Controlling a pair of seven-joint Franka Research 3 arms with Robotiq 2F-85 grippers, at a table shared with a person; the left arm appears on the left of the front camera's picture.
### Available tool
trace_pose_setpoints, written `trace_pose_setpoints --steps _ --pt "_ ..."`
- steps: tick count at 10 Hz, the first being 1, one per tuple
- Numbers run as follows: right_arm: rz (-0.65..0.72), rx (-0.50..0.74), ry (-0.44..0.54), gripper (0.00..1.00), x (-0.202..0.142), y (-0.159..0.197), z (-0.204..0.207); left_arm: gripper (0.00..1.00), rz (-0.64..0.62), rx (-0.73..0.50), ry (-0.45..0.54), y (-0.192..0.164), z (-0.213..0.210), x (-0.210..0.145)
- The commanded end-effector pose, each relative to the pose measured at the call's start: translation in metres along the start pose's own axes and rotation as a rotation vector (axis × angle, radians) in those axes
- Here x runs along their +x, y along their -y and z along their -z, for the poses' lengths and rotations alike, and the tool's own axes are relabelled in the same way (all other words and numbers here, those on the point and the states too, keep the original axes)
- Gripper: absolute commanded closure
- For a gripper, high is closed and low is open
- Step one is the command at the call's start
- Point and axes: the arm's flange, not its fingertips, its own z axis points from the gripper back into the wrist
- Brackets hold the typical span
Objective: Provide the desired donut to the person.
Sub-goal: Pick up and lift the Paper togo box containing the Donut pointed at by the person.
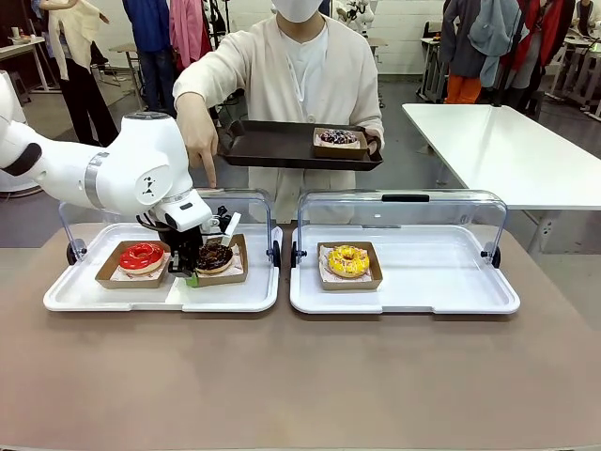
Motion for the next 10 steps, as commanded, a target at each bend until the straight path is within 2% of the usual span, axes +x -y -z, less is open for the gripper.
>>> trace_pose_setpoints --steps 1,3,5,10 --pt "0.006 0.009 0.004 0.00 0.000 -0.001 -0.001 1.00 0.011 -0.030 0.019 -0.001 0.003 -0.001" --pt "0.006 0.009 0.004 0.00 0.000 -0.001 -0.001 1.00 0.036 -0.062 -0.018 0.002 -0.003 0.001" --pt "0.006 0.009 0.004 0.00 0.000 -0.001 -0.001 1.00 0.083 -0.101 -0.085 0.017 -0.031 0.015" --pt "0.006 0.009 0.004 0.00 0.000 -0.001 -0.001 1.00 0.143 -0.037 -0.163 0.089 -0.160 0.061"
